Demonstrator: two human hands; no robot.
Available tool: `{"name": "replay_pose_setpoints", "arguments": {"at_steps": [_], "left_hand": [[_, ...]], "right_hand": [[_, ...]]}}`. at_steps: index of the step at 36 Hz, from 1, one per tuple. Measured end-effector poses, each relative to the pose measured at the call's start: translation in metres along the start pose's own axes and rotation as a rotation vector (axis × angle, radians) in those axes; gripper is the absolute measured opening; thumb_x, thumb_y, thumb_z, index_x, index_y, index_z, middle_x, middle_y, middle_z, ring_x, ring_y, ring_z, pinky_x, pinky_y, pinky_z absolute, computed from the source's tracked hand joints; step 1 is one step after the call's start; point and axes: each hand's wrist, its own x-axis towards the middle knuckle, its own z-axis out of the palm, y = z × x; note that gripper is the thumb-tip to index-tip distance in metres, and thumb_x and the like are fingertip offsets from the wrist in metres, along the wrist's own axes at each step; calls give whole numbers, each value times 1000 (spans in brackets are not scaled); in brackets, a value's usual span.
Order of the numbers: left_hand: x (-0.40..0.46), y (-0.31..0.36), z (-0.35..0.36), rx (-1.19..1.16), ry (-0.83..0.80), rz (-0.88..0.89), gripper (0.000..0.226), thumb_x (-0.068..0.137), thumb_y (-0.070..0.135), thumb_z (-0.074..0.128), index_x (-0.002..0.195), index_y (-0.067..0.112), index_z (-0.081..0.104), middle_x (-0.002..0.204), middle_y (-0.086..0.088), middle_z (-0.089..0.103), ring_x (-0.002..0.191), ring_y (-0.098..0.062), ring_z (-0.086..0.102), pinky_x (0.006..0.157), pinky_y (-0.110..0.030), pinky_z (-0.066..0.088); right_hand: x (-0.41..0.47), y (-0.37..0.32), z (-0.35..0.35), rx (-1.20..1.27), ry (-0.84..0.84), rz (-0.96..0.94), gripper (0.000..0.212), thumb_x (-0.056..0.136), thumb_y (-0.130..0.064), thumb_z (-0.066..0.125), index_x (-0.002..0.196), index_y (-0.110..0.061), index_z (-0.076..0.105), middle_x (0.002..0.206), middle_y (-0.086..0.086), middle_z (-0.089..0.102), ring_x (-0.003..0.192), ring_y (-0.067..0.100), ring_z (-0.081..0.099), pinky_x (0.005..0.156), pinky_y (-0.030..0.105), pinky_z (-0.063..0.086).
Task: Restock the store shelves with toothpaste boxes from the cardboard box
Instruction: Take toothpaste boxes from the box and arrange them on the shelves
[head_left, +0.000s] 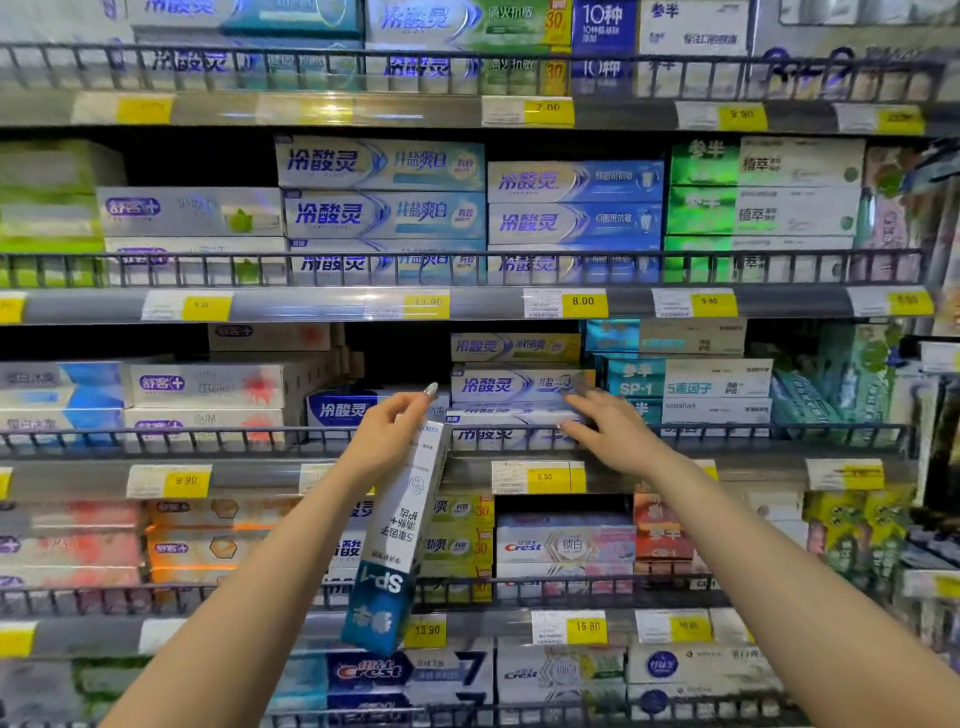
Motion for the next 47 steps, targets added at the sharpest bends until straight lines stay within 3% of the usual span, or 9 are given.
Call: {"name": "replay_pose_setpoints", "arguments": {"at_steps": [8,15,18,23,27,36,39,44,47], "left_hand": [[-4,13,2,-165,29,-23,25,87,34,61,81,10,58,78,1,63,51,5,58,45,-10,42],[-4,44,1,-306,122,-24,42,78,52,65,82,10,58,72,-2,61,63,-15,58,56,-26,46],[-4,53,-1,-356,137,-39,47,77,54,66,87,9,60,72,-4,63,64,-18,61,58,-28,48],[-5,48,-10,-429,106,-44,37,80,50,64,81,14,56,79,-5,60,74,-20,59,66,-32,49],[-14,34,-24,-328,-16,67,16,91,31,58,90,14,60,89,-5,60,82,-18,57,63,-26,48],[-34,12,-42,-308,-134,42,36,90,29,59,100,-5,59,88,-12,67,78,-18,66,55,-18,52],[-36,4,-49,-346,-125,7,41,89,33,59,97,-7,60,90,-15,67,83,-21,67,59,-21,54],[-35,-13,-63,-411,-113,-69,46,91,36,57,106,-8,59,101,-20,66,94,-25,67,65,-26,57],[-36,-19,-64,-429,-127,-95,41,92,35,53,103,-3,60,104,-17,66,93,-22,66,70,-26,58]], "right_hand": [[-26,-53,8,156,225,-148,61,80,-51,63,131,-22,49,130,-4,49,125,13,39,102,29,26],[-38,-107,28,211,-135,-51,76,74,-64,62,137,-26,43,142,-4,45,131,18,38,111,41,26],[-41,-118,32,447,-244,-34,54,75,-50,70,120,-22,59,117,1,65,104,18,60,91,38,49],[-40,-117,21,494,-131,16,39,73,-41,75,93,-11,62,79,5,51,70,12,47,65,28,35],[-44,-110,11,497,-109,24,36,74,-35,76,101,-14,65,88,-1,59,77,9,54,70,25,42],[-57,-105,-13,448,-235,108,29,78,-38,71,105,-32,62,110,-6,62,100,12,60,86,33,50],[-67,-98,-17,367,-313,162,44,76,-34,75,116,-27,59,113,-10,56,98,8,55,76,25,47],[-80,-81,-6,739,-236,286,27,82,-21,69,107,-28,62,113,-7,58,105,12,58,91,36,52],[-83,-86,1,952,-95,310,25,86,-10,63,110,-17,61,108,-3,60,93,10,61,67,20,54]]}}
